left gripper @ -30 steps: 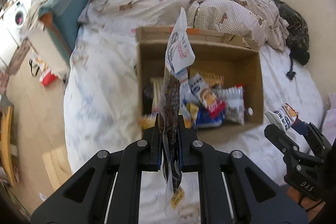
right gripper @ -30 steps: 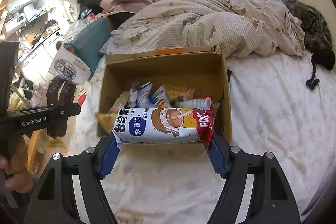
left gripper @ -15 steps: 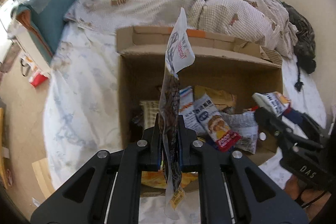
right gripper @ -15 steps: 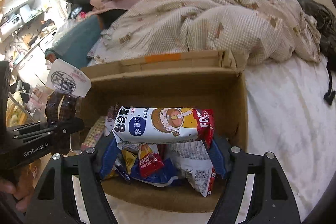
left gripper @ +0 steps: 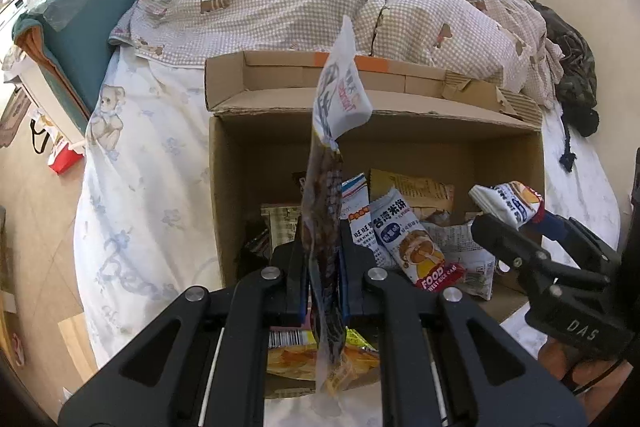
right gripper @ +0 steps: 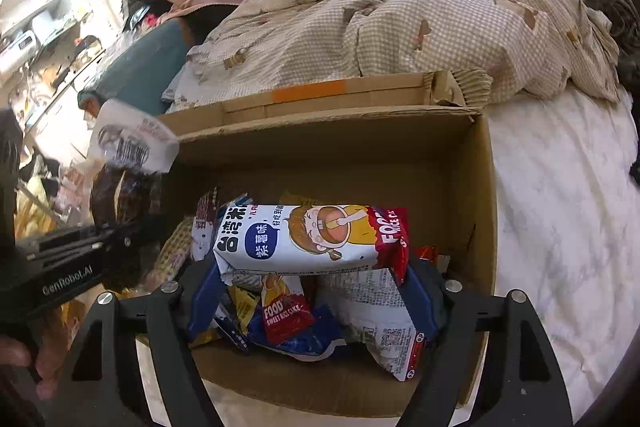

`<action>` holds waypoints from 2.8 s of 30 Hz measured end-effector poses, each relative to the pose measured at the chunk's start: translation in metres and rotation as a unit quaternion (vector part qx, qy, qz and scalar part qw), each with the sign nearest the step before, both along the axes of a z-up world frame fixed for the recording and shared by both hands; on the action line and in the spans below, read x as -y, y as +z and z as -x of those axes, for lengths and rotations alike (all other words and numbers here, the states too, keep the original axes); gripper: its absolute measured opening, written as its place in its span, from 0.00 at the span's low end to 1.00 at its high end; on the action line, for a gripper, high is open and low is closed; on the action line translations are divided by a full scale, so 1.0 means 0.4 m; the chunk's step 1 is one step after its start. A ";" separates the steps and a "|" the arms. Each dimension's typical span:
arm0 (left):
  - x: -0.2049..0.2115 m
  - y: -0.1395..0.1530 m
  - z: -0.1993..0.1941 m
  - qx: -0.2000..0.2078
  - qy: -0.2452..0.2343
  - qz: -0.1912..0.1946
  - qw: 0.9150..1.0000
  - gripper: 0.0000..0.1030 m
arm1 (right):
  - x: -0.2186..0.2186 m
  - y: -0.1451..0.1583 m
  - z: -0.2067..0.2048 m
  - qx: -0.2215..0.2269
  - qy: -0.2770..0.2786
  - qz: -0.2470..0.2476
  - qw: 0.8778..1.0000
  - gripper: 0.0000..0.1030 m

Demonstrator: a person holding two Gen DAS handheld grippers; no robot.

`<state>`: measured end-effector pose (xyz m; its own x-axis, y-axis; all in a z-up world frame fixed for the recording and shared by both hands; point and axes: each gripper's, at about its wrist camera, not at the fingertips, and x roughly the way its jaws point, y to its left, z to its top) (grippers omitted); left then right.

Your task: Organize snacks

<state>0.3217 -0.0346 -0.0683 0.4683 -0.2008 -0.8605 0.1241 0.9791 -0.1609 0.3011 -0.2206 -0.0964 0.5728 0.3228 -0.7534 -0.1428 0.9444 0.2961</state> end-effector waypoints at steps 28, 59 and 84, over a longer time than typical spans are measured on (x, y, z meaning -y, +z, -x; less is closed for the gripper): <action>-0.109 0.172 0.233 0.109 0.073 -0.027 0.991 0.81 | 0.124 0.140 0.156 0.053 -0.061 -0.072 0.994 1.00; -0.118 0.182 0.628 0.217 0.104 -0.057 0.969 1.00 | 0.002 0.146 0.582 0.118 -0.096 0.017 0.988 1.00; -0.126 0.161 0.616 0.196 0.109 -0.050 0.973 1.00 | -0.019 0.143 0.568 0.132 -0.088 0.049 0.986 1.00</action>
<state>0.0754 0.0157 -0.0041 0.7869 0.0157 -0.6169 -0.0550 0.9975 -0.0448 0.0738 -0.2129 -0.0391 0.7939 0.1332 -0.5932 -0.0337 0.9839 0.1757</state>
